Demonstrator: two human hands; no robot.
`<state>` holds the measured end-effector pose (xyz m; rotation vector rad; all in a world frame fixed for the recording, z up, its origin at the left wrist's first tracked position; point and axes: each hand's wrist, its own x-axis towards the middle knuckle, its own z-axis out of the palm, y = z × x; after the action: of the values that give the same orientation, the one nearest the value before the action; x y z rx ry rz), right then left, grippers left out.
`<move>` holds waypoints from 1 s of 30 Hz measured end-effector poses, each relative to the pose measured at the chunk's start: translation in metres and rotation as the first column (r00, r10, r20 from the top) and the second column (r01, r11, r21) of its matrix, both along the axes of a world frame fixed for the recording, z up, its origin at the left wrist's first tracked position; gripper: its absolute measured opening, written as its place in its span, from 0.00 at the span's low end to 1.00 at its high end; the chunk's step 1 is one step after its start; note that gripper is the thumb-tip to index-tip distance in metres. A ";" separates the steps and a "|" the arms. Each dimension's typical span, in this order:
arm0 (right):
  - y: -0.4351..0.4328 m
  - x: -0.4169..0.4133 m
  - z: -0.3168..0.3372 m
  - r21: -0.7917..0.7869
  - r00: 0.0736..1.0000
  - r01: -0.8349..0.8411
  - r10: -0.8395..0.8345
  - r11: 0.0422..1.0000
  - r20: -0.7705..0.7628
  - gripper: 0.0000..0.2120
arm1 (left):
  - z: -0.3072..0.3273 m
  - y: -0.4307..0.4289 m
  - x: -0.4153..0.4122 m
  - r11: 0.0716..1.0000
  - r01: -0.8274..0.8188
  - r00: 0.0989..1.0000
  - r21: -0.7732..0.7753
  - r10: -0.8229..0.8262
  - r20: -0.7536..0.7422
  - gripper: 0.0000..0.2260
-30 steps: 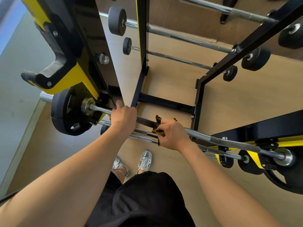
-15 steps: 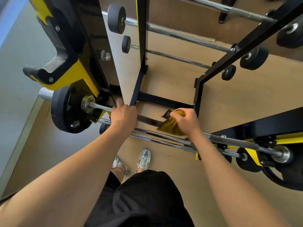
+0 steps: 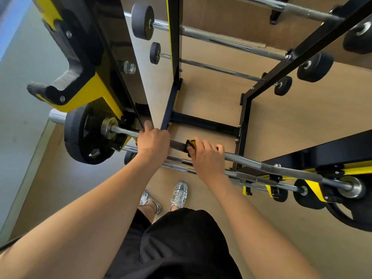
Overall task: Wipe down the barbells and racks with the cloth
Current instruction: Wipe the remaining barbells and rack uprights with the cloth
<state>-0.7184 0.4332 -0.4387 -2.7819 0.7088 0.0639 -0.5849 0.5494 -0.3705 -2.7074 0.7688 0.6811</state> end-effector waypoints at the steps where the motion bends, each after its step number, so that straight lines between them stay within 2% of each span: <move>1: -0.003 0.001 0.000 -0.012 0.999 -0.047 0.047 0.999 -0.003 0.20 | 0.001 0.000 0.000 1.000 -0.002 1.000 0.002 0.002 0.000 0.16; 4: -0.016 0.012 0.003 0.049 0.987 -0.149 0.152 0.988 -0.051 0.14 | 0.002 -0.001 -0.001 1.000 0.012 1.000 0.012 -0.013 0.011 0.15; 7: -0.011 0.010 0.008 0.101 0.988 -0.153 0.152 0.983 0.022 0.08 | 0.003 -0.002 -0.004 0.999 0.017 1.000 0.032 -0.018 0.024 0.14; 9: -0.014 -0.002 0.011 0.135 0.968 -0.250 0.248 0.959 0.033 0.03 | 0.003 -0.003 -0.005 0.999 0.020 1.000 0.042 -0.020 0.021 0.14; 10: -0.022 -0.006 0.014 0.154 0.951 -0.307 0.308 0.939 0.015 0.05 | 0.003 -0.003 -0.005 0.999 0.016 1.000 0.041 -0.017 0.015 0.15; 12: -0.044 -0.003 0.025 0.181 0.937 -0.309 0.332 0.934 -0.112 0.07 | 0.001 -0.003 -0.003 1.000 0.006 1.000 0.030 -0.006 0.011 0.15; 14: -0.056 0.017 0.032 0.117 0.940 -0.202 0.226 0.972 -0.256 0.08 | 0.002 -0.002 -0.002 0.999 0.010 1.000 0.038 -0.011 0.021 0.13; 15: -0.052 0.029 0.030 0.084 0.942 -0.170 0.187 0.982 -0.278 0.08 | 0.002 -0.003 -0.002 0.999 0.015 1.000 0.042 -0.016 0.025 0.13; 16: -0.040 0.040 0.026 0.085 0.950 -0.167 0.183 0.982 -0.253 0.08 | 0.002 -0.003 -0.003 0.999 0.021 0.999 0.046 -0.022 0.027 0.12; 20: 0.026 0.038 0.007 0.295 0.980 -0.177 0.195 0.939 -0.032 0.18 | 0.004 -0.004 -0.005 0.998 0.020 0.999 0.056 -0.022 0.030 0.10; 22: 0.016 0.015 0.002 0.184 0.976 -0.215 0.217 0.959 0.009 0.20 | 0.002 -0.002 -0.002 0.999 0.015 1.000 0.041 -0.015 0.014 0.12; 24: -0.007 -0.005 0.001 0.068 0.966 -0.258 0.259 0.964 -0.013 0.17 | 0.003 0.000 0.002 0.999 0.016 1.000 0.036 -0.015 -0.005 0.14; 26: -0.026 -0.015 0.004 0.031 0.974 -0.213 0.215 0.977 -0.071 0.12 | 0.002 0.000 0.006 1.000 0.016 1.000 0.026 -0.015 -0.019 0.15; 27: -0.035 -0.017 0.005 0.026 0.985 -0.137 0.139 0.990 -0.100 0.11 | 0.001 0.001 0.008 1.000 0.014 1.000 0.016 -0.013 -0.020 0.15; 30: -0.055 -0.012 0.010 0.015 0.975 0.151 -0.146 0.988 -0.165 0.24 | 0.000 0.003 0.009 1.000 0.012 1.000 0.006 -0.011 -0.024 0.15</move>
<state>-0.7306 0.3785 -0.4291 -2.7100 0.9467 0.2727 -0.5763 0.5521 -0.3709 -2.6918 0.7860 0.7133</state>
